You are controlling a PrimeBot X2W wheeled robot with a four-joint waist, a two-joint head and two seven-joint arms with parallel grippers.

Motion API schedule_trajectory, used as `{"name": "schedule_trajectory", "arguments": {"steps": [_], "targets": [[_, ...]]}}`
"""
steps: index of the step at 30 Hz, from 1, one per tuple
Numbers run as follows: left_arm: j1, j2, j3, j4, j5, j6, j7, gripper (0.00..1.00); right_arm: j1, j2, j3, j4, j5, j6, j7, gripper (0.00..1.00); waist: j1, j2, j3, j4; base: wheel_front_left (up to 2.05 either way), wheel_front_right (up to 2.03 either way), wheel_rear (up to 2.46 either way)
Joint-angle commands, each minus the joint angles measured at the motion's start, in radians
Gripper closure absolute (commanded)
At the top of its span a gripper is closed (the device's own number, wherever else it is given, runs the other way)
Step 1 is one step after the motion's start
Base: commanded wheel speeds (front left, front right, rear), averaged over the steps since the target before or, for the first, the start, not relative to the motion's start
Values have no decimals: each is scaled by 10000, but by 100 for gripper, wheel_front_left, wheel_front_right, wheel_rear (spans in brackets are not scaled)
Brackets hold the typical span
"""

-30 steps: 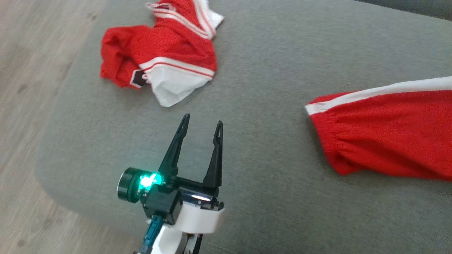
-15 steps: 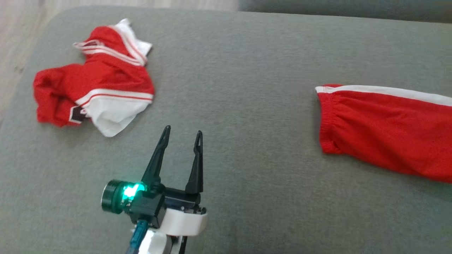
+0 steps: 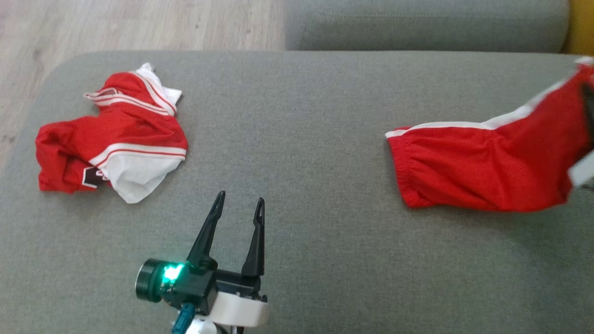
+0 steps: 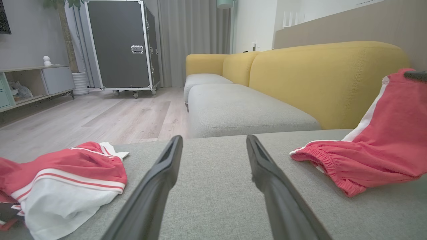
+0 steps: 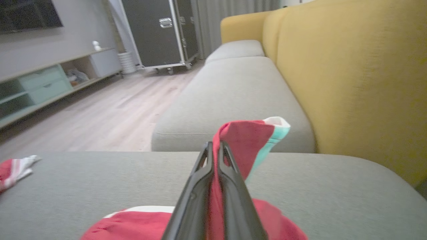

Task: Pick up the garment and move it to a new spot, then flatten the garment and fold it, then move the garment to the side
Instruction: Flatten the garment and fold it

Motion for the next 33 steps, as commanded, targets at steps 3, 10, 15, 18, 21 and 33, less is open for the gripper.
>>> {"name": "schedule_trajectory", "arguments": {"steps": [3,10,15,18,21,33], "targets": [[-141,43,435,-270,57,-58,-51,0,-113,552,255,-1020,-123,-7,276,100,1,-1,-201,12,0,0,0],[-86,-9,374,-202,28,-157,-51,0,80,2726,809,-1346,-519,-7,582,100,1,-1,-209,227,0,0,0],[-155,-55,287,-63,-6,-231,-51,0,202,4171,977,-647,-615,-7,357,0,1,-1,-165,414,0,0,0],[-158,-81,290,-17,-49,-211,-51,0,328,4509,1025,-670,-501,-7,-98,0,1,-1,-234,497,0,0,0],[-60,-101,403,-105,-79,-77,-51,0,579,4161,1086,-1120,-404,-7,-695,0,1,-1,-392,483,0,0,0],[1356,-10,1566,-965,-103,365,-51,0,3118,1776,172,-2288,-1597,-7,-2406,0,1,-1,-1521,-77,0,0,0]]}}
